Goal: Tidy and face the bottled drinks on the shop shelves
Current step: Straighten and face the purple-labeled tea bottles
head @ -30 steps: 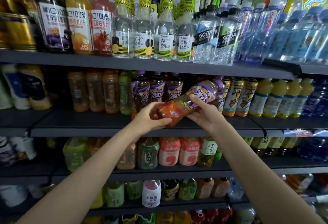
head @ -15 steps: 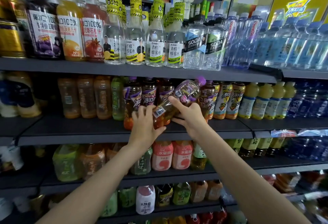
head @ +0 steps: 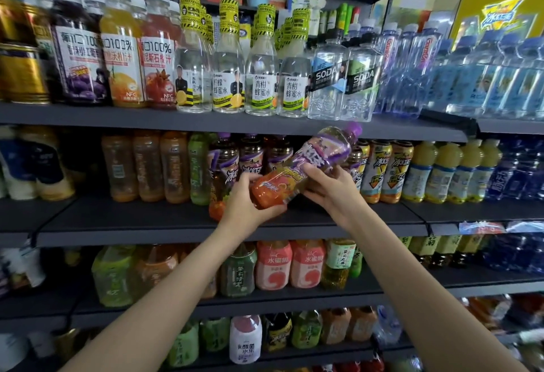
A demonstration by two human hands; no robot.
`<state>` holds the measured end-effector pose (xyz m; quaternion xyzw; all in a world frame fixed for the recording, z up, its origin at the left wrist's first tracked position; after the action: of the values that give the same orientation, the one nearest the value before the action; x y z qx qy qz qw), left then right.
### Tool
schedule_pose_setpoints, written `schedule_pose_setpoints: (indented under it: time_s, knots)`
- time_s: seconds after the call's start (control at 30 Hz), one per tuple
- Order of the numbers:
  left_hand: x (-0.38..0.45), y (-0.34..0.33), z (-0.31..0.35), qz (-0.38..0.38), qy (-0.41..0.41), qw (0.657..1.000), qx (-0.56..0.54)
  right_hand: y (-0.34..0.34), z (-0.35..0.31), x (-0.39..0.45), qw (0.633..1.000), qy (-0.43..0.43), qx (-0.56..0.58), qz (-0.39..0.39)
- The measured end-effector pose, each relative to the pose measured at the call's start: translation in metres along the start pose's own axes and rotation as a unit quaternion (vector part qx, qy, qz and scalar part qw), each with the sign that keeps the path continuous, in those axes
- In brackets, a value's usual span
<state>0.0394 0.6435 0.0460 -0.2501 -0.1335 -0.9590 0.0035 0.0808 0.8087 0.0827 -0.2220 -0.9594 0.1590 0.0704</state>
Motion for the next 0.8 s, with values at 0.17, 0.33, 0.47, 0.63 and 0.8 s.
schedule_pose_setpoints:
  time_s: [0.17,0.33,0.47,0.63,0.8]
  knots:
    - [0.001,-0.009,-0.004,0.128,-0.273,0.940,0.162,-0.001,0.009,0.001,0.988,-0.106,0.086,0.067]
    - [0.010,-0.007,0.002,0.024,-0.159,0.986,0.036,0.014,0.010,0.008,0.988,-0.091,0.107,0.061]
    - [0.018,-0.007,0.002,-0.010,-0.105,0.994,-0.025,0.022,0.006,0.012,0.996,-0.040,0.067,0.036]
    - [0.020,-0.021,-0.013,-0.068,-0.111,0.988,0.083,0.029,0.006,0.022,0.993,0.058,-0.073,0.072]
    - [0.023,-0.023,-0.027,-0.032,-0.100,0.986,0.126,0.034,0.010,0.040,0.904,0.204,-0.354,0.129]
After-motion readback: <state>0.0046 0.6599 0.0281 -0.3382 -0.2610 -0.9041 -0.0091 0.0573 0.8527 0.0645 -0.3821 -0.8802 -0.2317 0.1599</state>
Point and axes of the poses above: each hand's wrist, its own x-axis towards the middle knuckle, its own y-axis out of the back of the hand, z = x × y, the point moved 1 cm from there along x, towards the middle knuckle, and after that the axes turned 12 degrees about z, right-handed, at the moved point
